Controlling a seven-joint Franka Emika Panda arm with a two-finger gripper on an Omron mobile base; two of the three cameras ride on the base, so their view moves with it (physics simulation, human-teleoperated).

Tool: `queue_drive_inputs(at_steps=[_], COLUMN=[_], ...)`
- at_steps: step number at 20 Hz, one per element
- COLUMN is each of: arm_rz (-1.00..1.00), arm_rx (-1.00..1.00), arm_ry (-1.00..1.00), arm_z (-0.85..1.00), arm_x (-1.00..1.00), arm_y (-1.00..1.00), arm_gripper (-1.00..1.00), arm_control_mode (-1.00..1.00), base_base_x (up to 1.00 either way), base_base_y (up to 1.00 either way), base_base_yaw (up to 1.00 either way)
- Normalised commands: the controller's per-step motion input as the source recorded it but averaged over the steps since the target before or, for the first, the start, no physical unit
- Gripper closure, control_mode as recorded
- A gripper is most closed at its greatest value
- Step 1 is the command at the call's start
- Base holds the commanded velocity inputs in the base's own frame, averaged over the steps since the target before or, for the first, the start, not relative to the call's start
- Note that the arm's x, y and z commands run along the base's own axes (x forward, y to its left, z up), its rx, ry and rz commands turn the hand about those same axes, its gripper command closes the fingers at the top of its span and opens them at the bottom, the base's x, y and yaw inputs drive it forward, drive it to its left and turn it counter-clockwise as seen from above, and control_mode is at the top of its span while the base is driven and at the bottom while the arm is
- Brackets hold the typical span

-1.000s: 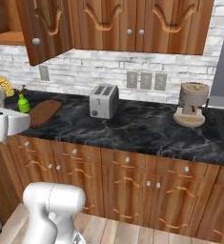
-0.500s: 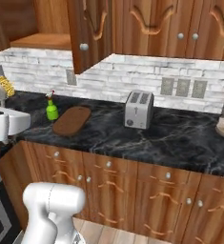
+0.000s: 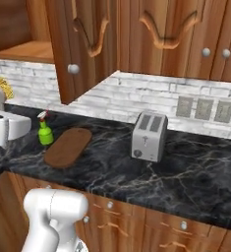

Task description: Grab the spray bottle from the cabinet, then place it next to the cutting board for sanitizing. Then grab the dish brush from the countertop next to the sink and place it next to the cutting board.

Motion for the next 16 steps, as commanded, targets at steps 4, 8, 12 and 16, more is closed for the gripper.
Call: queue_drive_inputs(at_steps=[4, 8, 12, 16], arm_rz=[0.00, 0.00, 0.00, 0.00], arm_rx=[0.00, 0.00, 0.00, 0.00], arm_ry=[0.00, 0.00, 0.00, 0.00], arm_z=[0.00, 0.00, 0.00, 0.00], arm_x=[0.00, 0.00, 0.00, 0.00], arm_y=[0.00, 0.00, 0.00, 0.00], arm_gripper=[1.00, 1.00, 1.00, 1.00], arm_control_mode=[1.00, 1.00, 1.00, 1.00], base_base_x=[0.62, 0.66, 0.81, 0.91], base_base_y=[0.39, 0.01, 0.39, 0.43], base_base_yaw=[-0.02, -0.09, -0.19, -0.35])
